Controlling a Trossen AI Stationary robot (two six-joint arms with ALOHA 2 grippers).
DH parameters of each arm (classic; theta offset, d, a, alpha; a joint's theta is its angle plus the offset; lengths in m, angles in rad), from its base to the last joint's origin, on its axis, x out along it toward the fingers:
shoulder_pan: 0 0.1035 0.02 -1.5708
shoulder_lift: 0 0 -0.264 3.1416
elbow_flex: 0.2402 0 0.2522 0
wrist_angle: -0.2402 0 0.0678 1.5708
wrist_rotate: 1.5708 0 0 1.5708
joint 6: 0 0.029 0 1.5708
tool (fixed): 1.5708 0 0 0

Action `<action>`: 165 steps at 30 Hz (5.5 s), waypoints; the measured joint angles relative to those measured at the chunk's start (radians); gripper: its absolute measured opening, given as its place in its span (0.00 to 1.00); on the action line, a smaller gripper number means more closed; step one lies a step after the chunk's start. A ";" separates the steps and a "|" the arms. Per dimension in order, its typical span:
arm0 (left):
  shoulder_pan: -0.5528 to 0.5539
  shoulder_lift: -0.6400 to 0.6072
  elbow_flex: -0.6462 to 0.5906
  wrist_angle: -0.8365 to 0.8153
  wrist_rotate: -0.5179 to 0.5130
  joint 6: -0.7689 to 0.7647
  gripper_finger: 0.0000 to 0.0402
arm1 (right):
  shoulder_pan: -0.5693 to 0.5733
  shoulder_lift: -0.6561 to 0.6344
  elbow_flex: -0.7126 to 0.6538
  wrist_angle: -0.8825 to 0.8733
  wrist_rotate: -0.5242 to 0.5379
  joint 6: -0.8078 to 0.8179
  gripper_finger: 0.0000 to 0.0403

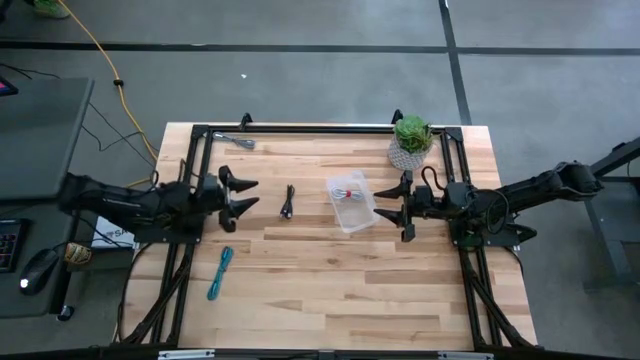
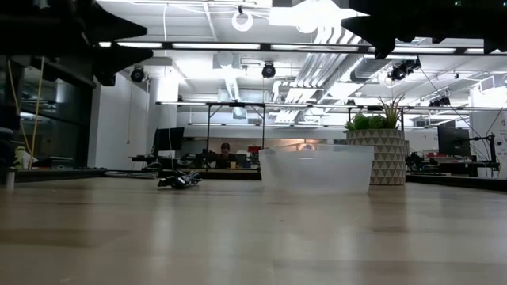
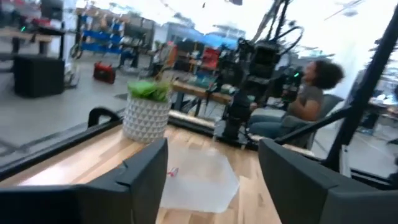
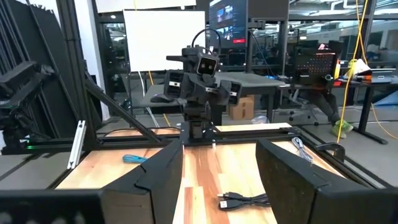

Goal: Pick and place USB-C Cables
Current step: Put the black charger cable into the transparent bin

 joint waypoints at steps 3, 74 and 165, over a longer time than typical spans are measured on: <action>0.000 0.115 0.056 -0.009 -0.037 -0.021 0.60 | 0.000 0.000 0.000 0.000 0.000 0.000 0.48; 0.253 1.388 0.874 -0.900 0.061 -0.524 0.59 | 0.000 0.000 0.000 -0.022 -0.002 0.008 0.48; -0.238 0.675 0.164 0.623 -0.220 0.202 0.04 | 0.000 0.006 0.000 -0.037 -0.001 0.060 0.48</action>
